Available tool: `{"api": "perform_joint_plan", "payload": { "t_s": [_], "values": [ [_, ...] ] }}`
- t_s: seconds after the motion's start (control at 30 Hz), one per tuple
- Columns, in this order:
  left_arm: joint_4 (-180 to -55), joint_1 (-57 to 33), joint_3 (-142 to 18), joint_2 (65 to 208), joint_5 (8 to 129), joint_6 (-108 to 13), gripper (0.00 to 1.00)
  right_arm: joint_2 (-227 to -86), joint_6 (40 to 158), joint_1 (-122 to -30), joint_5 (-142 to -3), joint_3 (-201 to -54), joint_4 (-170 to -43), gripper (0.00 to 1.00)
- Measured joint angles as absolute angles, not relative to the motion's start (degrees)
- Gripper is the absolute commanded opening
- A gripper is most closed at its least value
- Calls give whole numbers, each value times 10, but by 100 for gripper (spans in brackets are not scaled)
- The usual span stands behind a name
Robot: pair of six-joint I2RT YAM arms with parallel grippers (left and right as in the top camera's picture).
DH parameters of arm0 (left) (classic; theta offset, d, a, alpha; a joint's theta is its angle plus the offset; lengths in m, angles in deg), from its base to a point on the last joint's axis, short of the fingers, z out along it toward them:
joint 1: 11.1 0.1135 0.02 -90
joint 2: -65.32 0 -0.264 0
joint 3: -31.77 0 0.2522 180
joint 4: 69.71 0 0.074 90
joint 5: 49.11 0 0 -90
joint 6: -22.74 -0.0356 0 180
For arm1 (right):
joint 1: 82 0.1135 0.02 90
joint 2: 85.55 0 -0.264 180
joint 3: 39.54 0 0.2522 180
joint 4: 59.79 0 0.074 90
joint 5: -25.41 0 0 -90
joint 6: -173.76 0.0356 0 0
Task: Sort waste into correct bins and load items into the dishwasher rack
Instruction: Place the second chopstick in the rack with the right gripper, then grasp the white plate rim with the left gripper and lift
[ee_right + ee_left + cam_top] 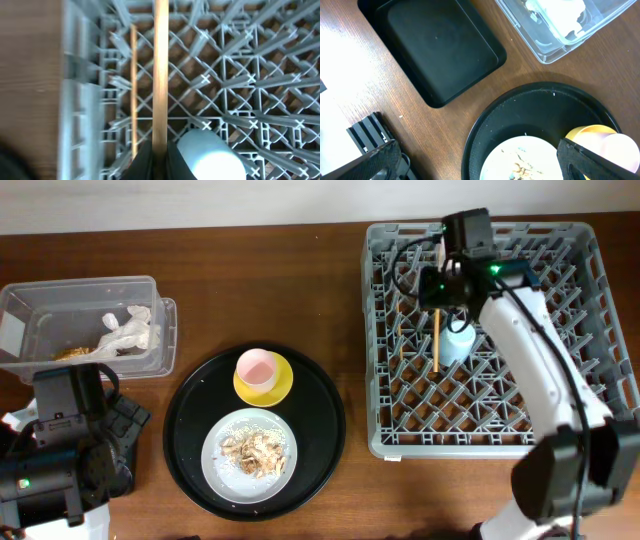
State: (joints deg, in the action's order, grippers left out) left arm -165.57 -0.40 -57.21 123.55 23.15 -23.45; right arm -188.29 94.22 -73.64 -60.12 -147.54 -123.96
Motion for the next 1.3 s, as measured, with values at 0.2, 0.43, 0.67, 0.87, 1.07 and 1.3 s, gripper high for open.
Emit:
{"api": "perform_joint_plan", "payload": {
  "t_s": [0.2,0.43,0.67,0.87,1.07,1.3],
  "values": [
    [-1656,-4,-572,1236,232,-234,99,-1923,932,-743,-673,-1474,-1238,52],
    [-1655,-4,-572,1236,232,-234,99,-1884,958,-743,-760,-1474,-1376,98],
    [-1655,-4,-572,1236,232,-234,99,-1663,988,-920,-730,-1480,-1501,98],
    [-1634,-4,-572,1236,232,-234,99,-1675,988,-947,-723,-1480,-1503,98],
    [-1635,-21,-572,1237,510,-285,99,-1675,988,-947,-724,-1480,-1503,98],
    [-1574,-375,-366,1245,557,-288,75,-1676,988,-947,-723,-1480,-1504,98]
  ]
}}
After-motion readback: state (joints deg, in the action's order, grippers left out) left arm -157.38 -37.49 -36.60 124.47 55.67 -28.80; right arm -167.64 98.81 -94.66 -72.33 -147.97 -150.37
